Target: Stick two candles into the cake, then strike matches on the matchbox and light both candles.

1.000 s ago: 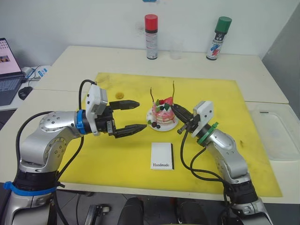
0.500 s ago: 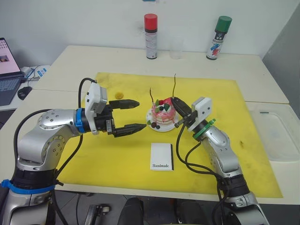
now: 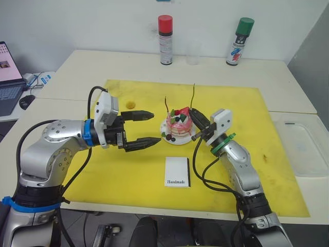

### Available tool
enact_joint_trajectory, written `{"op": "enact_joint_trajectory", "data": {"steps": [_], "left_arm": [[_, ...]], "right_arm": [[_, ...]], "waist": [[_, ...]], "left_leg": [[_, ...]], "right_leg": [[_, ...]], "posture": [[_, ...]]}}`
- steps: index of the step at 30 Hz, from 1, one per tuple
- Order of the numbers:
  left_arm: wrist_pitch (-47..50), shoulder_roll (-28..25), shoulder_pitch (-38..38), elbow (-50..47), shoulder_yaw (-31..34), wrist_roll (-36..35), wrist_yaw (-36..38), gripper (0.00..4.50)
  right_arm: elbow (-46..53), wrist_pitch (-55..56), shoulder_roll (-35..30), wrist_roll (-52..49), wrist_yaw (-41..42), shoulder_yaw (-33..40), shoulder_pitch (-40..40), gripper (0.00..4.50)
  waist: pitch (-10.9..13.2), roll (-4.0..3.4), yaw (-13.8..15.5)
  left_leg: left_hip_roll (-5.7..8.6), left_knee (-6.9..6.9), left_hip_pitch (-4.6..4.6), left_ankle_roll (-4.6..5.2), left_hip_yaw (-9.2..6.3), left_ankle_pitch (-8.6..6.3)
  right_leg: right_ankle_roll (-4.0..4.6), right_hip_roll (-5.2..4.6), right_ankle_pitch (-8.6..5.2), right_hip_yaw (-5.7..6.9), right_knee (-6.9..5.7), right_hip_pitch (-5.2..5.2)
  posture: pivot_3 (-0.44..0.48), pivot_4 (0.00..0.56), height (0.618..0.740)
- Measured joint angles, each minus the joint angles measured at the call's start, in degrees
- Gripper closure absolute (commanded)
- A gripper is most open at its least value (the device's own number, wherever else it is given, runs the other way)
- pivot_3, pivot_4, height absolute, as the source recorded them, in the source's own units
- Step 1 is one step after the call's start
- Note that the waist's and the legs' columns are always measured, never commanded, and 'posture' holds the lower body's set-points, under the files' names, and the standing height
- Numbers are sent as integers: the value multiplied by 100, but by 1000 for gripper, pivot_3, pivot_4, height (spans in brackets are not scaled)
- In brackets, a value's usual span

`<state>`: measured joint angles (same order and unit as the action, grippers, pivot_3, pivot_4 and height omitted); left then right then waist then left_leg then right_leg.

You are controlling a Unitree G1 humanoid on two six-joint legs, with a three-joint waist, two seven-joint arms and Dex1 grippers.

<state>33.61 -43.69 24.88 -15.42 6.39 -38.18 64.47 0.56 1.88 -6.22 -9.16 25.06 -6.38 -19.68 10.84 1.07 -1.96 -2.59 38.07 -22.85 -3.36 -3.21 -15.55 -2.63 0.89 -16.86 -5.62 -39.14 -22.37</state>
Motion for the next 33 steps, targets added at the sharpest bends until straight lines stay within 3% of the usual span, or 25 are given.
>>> {"op": "enact_joint_trajectory", "data": {"steps": [33], "left_arm": [[-5, 5, 29, 32, -167, 5, 83, 0]], "right_arm": [[325, 110, -102, 126, -17, -153, 226, 4490]], "waist": [[0, 0, -3]], "left_leg": [[0, 0, 1, 0, -1, 0]], "right_leg": [[2, 0, -2, 0, -3, 0]], "posture": [[0, 150, 724]]}}
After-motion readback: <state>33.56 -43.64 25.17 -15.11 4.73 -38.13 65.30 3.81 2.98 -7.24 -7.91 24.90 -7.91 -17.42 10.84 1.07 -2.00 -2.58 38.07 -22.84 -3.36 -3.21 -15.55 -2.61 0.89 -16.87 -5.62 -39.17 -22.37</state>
